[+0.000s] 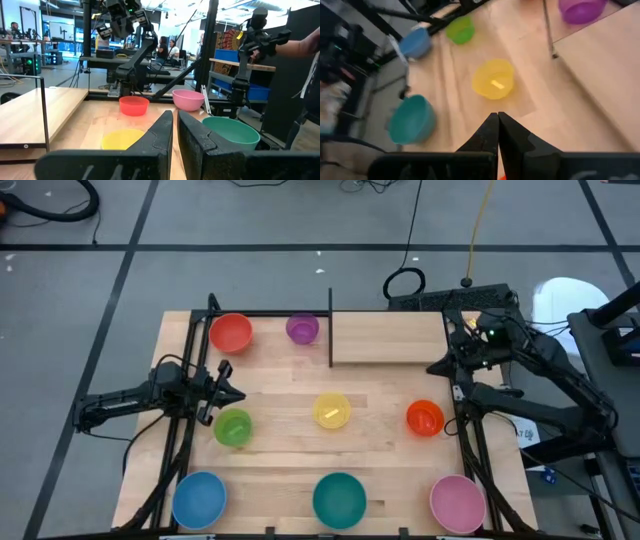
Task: Place and stack bowls onto a shelf
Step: Put the small orange bowl on the shelf
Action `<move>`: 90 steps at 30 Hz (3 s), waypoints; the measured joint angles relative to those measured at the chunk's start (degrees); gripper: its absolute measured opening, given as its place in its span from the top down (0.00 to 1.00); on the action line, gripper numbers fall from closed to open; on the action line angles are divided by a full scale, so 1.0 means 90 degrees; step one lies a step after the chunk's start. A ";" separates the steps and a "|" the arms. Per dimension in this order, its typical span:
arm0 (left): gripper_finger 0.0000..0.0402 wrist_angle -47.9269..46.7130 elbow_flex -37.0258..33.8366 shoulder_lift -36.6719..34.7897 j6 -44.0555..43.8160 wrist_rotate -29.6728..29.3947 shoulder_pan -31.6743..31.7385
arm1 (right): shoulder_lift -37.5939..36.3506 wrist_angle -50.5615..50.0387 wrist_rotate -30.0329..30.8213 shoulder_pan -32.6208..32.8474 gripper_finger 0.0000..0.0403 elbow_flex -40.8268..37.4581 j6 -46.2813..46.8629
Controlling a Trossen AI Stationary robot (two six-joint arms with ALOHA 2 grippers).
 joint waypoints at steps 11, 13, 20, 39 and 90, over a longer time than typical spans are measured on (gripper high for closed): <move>0.92 0.0000 0.0000 0.0000 -0.0007 0.0002 0.0000 | 0.0253 0.0121 0.0027 0.0000 0.87 -0.0397 0.0446; 0.92 -0.0002 0.0000 0.0000 -0.0007 0.0002 0.0000 | 0.0317 0.0116 0.0024 0.0000 0.82 -0.0536 0.0446; 0.92 -0.0002 0.0000 0.0000 -0.0017 0.0005 0.0000 | 0.0520 0.0089 0.0017 0.0153 0.70 -0.0927 0.0024; 0.92 -0.0005 0.0000 0.0000 -0.0010 0.0005 0.0000 | 0.2425 -0.0244 0.1359 0.1270 0.71 -0.1452 -0.1718; 0.92 -0.0056 0.0000 -0.0002 -0.0061 0.0007 0.0000 | 0.4799 0.0139 0.2371 0.1846 0.98 -0.1753 -0.2519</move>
